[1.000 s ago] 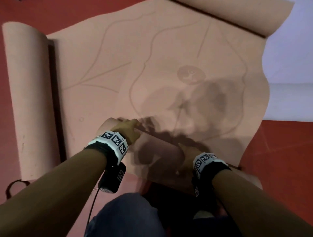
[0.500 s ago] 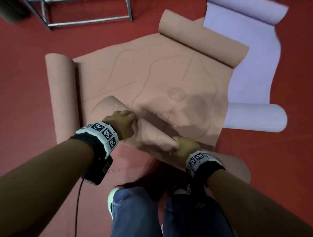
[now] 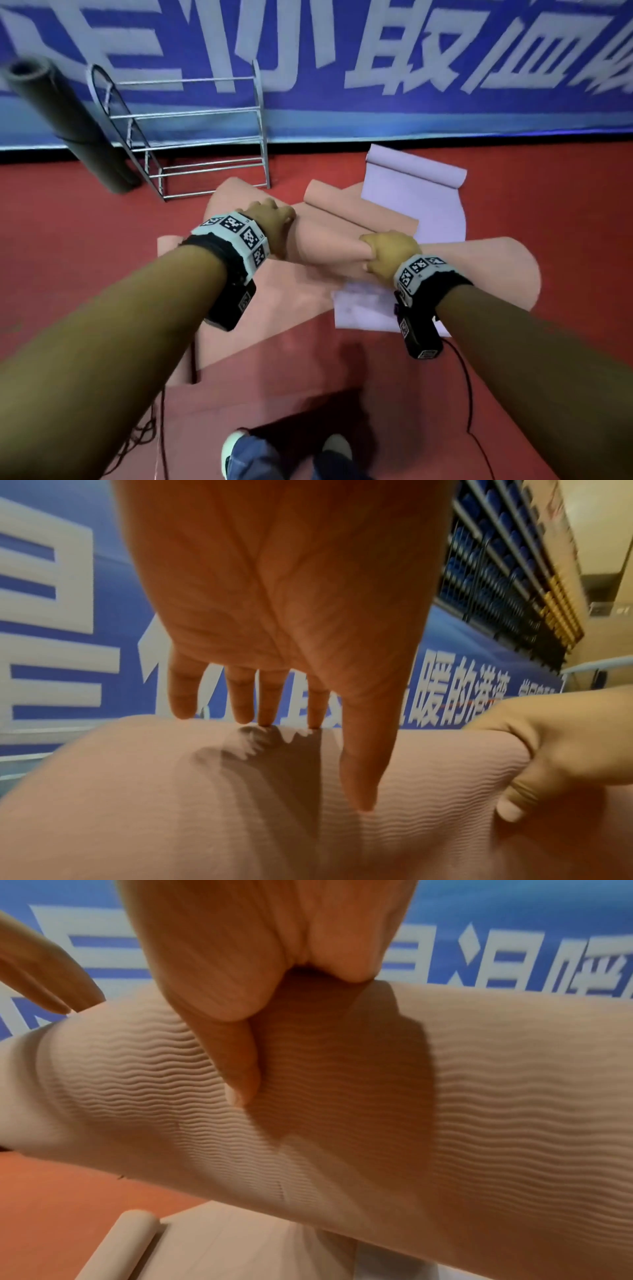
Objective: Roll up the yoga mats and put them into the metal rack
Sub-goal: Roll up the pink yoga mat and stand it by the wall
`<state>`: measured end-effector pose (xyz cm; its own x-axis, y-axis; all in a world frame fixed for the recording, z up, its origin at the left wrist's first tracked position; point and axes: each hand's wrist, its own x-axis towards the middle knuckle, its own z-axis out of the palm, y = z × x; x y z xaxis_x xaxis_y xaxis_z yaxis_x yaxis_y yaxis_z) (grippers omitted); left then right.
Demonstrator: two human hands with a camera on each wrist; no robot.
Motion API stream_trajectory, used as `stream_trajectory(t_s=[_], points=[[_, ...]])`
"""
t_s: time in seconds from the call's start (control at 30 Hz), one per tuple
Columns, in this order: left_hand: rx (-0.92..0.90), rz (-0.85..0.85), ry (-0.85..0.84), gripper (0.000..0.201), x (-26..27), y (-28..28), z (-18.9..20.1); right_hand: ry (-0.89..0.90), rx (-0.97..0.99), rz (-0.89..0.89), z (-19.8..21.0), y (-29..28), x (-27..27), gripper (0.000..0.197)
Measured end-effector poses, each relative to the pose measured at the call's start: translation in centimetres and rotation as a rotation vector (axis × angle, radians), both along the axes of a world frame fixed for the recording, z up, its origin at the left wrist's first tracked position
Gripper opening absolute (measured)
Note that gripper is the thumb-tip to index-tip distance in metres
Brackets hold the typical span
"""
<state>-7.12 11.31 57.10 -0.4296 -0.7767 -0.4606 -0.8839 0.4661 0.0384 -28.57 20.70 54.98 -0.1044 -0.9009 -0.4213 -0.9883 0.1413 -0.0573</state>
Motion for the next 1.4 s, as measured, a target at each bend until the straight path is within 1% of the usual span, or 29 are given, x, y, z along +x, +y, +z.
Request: stream_trajectory(t_s=[0.03,0.13,0.2,0.27,0.3,0.37,0.4,0.43,0.47,0.5,0.53,0.6,0.67,0.7,0.77,0.8,0.83,0.9,0.97,1.0,1.07,1.1,1.13,1.17,1.2,1.27,1.3,1.33,1.4], points=[[0.003,0.012,-0.002,0.079,-0.3,0.3,0.9,0.011,-0.019,0.021,1.3,-0.1,-0.3,0.024],[0.019,-0.015,-0.050,0.079,-0.8,0.5,6.2,0.065,-0.100,0.054,7.0,0.8,-0.9,0.023],[0.024,-0.100,-0.119,0.082,-1.0,-1.1,9.8,0.089,-0.161,0.066,9.8,1.3,-1.2,0.022],[0.036,-0.204,-0.202,0.082,-2.7,-2.6,15.3,0.089,-0.231,0.045,12.0,1.7,-1.7,0.021],[0.047,-0.213,-0.205,0.083,-3.9,-3.2,18.5,0.083,-0.275,0.033,12.9,1.8,-1.9,0.020],[0.018,-0.171,-0.090,0.089,-6.1,-3.0,24.1,0.068,-0.337,0.017,14.4,1.6,-2.1,0.020],[0.043,-0.205,-0.038,0.091,-6.7,-3.2,24.8,0.064,-0.358,0.018,14.9,1.4,-2.1,0.021],[0.051,-0.235,0.047,0.094,-7.0,-3.1,24.0,0.065,-0.375,0.023,15.1,1.2,-1.9,0.022],[0.063,-0.250,0.074,0.098,-7.3,-2.3,23.3,0.066,-0.380,0.032,15.3,0.9,-1.6,0.023],[0.101,-0.276,0.021,0.103,-7.0,-1.4,21.5,0.065,-0.384,0.051,15.1,0.6,-1.2,0.023],[0.074,-0.291,-0.004,0.108,-6.2,-0.5,18.8,0.057,-0.381,0.073,14.9,0.3,-0.7,0.024],[-0.077,-0.262,-0.001,0.108,-4.8,0.8,14.1,0.043,-0.351,0.115,13.7,-0.2,0.4,0.030],[-0.178,-0.252,0.030,0.097,-3.2,1.2,10.8,0.022,-0.325,0.145,12.2,-0.6,1.7,0.031],[-0.187,-0.238,0.039,0.086,-2.3,1.3,10.0,0.007,-0.323,0.160,11.3,-0.7,2.4,0.029],[-0.175,-0.188,0.054,0.059,-0.4,1.5,8.6,-0.012,-0.316,0.186,9.7,-0.4,4.1,0.029],[-0.143,-0.160,0.058,0.048,0.5,1.6,7.8,-0.018,-0.300,0.192,8.8,-0.2,5.1,0.032],[-0.104,-0.144,0.055,0.043,1.3,1.8,6.7,-0.025,-0.264,0.187,7.8,0.0,5.9,0.036],[0.006,-0.131,0.009,0.043,2.7,2.5,4.5,-0.111,-0.138,0.147,5.2,0.2,7.1,0.051],[0.104,-0.134,-0.058,0.042,4.0,3.3,1.3,-0.258,0.074,0.077,2.1,0.6,7.8,0.068],[0.131,-0.122,-0.101,0.038,4.4,4.0,-0.6,-0.296,0.171,0.046,0.4,0.9,7.9,0.074],[0.128,-0.081,-0.217,0.018,5.2,6.2,-4.3,-0.330,0.324,-0.010,-3.4,2.0,8.0,0.076],[0.126,-0.073,-0.233,0.011,5.5,7.2,-5.9,-0.341,0.375,-0.027,-5.5,2.5,8.1,0.080],[0.135,-0.063,-0.232,0.009,5.7,7.7,-7.8,-0.340,0.428,-0.023,-7.4,2.9,8.4,0.083],[0.142,-0.056,-0.218,0.004,5.9,8.0,-9.6,-0.347,0.480,-0.003,-9.6,3.3,8.8,0.082],[0.154,-0.040,-0.220,0.007,6.1,7.9,-11.4,-0.370,0.523,0.011,-11.7,3.5,9.0,0.073],[0.182,-0.081,-0.170,0.022,6.2,7.0,-14.4,-0.420,0.537,0.012,-15.6,3.8,8.9,0.050],[0.187,-0.106,-0.158,0.028,5.8,7.0,-17.6,-0.417,0.502,0.009,-18.7,4.2,8.7,0.043],[0.188,-0.105,-0.145,0.029,5.7,6.9,-19.2,-0.378,0.438,0.009,-20.4,4.3,8.4,0.039],[0.209,-0.087,-0.115,0.031,5.1,7.6,-25.1,-0.210,0.301,0.047,-25.6,4.8,7.7,0.035]])
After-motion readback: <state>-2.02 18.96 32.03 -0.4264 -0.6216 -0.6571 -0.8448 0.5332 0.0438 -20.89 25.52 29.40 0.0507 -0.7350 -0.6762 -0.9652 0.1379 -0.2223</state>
